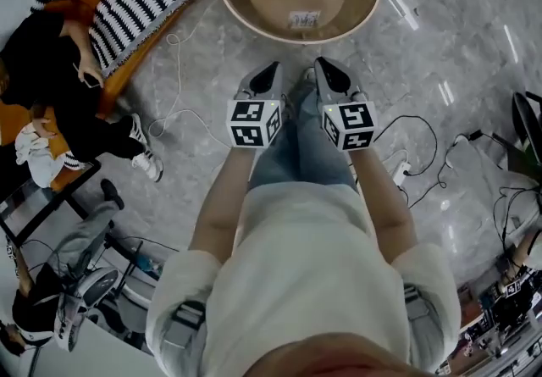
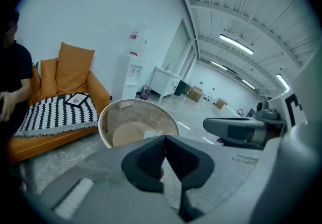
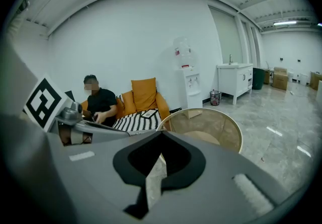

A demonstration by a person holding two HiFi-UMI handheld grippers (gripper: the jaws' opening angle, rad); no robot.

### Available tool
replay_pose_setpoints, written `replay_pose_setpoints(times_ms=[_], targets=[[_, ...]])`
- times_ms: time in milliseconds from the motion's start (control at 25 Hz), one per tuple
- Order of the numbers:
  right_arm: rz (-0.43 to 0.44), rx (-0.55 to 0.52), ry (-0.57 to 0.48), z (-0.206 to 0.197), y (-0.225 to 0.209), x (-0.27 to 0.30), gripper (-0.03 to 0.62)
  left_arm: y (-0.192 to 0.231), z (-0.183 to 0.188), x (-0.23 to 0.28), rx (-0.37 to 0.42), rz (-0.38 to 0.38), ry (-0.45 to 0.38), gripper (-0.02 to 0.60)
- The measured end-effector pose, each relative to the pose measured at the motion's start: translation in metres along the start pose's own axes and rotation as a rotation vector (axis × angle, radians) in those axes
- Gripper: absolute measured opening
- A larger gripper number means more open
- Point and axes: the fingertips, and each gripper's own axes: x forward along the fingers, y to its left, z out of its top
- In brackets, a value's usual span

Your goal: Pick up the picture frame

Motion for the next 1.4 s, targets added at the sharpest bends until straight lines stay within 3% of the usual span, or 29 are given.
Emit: replay_pose_setpoints(times_ms=[600,800,1120,1400], targets=[[0.029,-0.008,0.121,-0.065,-0.081,0.105,0.0,0.045,-0.048,0.135,0.028,0.032,0.107,0.0],[0.035,-0.02,0.174,-0.099,-0.102,0.136,0.005,0.064,-0.07,0.175,0.013,0.03,0.147,0.092],[0.047,-0.015,0.247,-0.144,-0.128,0.188,0.167,0.081,-0.1,0.238,0.072,0.013,0.227,0.22],[0.023,-0.033,0.291,-0.176,-0.145,0.205,0.207,0.088,-0.123,0.259,0.132,0.005,0.243,0.224]])
